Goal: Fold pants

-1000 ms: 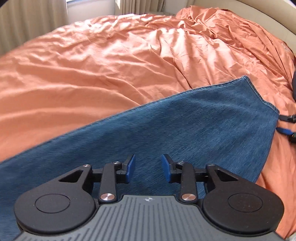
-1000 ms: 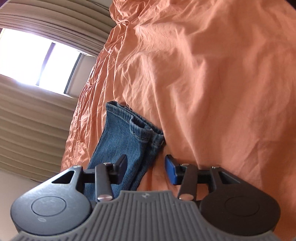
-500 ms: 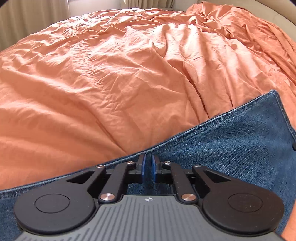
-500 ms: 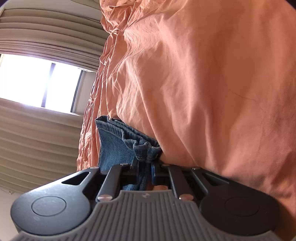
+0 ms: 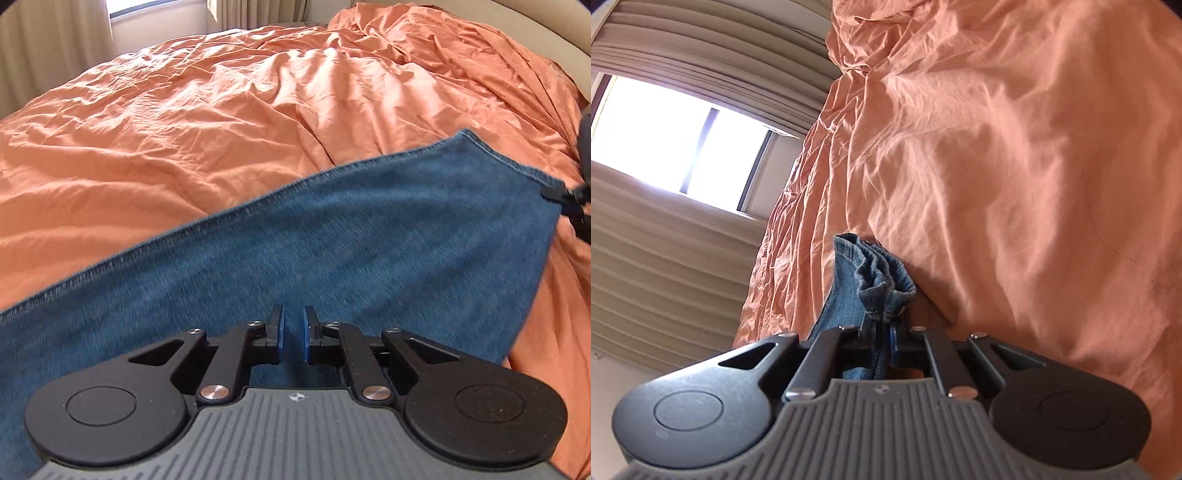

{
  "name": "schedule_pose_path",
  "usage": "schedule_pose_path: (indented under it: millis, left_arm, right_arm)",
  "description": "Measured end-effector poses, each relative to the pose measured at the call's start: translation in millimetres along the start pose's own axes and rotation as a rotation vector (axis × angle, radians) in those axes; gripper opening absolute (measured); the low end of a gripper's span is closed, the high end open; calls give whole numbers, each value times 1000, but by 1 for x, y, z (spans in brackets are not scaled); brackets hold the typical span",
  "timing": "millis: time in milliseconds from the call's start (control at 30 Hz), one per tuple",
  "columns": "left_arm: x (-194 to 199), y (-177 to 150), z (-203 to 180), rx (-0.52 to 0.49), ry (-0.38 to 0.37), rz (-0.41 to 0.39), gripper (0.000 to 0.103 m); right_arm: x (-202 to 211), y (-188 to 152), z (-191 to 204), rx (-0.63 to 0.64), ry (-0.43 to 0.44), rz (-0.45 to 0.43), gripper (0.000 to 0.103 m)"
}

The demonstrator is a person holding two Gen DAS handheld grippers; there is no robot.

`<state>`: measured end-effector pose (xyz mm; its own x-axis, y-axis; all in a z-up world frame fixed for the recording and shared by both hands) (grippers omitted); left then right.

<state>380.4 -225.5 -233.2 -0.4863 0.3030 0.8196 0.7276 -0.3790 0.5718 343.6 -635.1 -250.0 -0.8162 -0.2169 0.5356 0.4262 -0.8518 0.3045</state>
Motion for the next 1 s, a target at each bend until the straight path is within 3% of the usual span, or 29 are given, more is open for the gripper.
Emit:
schedule_pose_path:
  millis: [267, 400, 533, 800, 1000]
  left_arm:
    - [32, -52, -31, 83, -81, -12, 4]
    - [50, -61, -36, 84, -147, 2, 5]
    - [90, -65, -18, 111, -162, -64, 8]
    - [182, -77, 78, 251, -97, -201, 8]
    - [228, -105, 146, 346, -14, -254, 8]
  right_arm:
    - [14, 0, 66, 189, -64, -11, 1]
    - [27, -8, 121, 323, -66, -32, 1]
    - [40, -31, 189, 485, -39, -54, 1]
    - [31, -130, 310, 739, 46, -42, 1]
    - [-4, -233, 352, 825, 107, 55, 2]
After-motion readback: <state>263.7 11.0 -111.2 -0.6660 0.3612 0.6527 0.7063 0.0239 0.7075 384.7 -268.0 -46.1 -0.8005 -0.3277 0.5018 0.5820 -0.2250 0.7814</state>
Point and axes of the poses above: each gripper's, at about its wrist camera, not at the fingertips, and x roughly against the way its jaws point, z to its left, y to its top, the point moved 5 cm from there along -x, roughly the way its jaws point, and after that the axes turned 1 degree about -x, right-handed, at the moved point
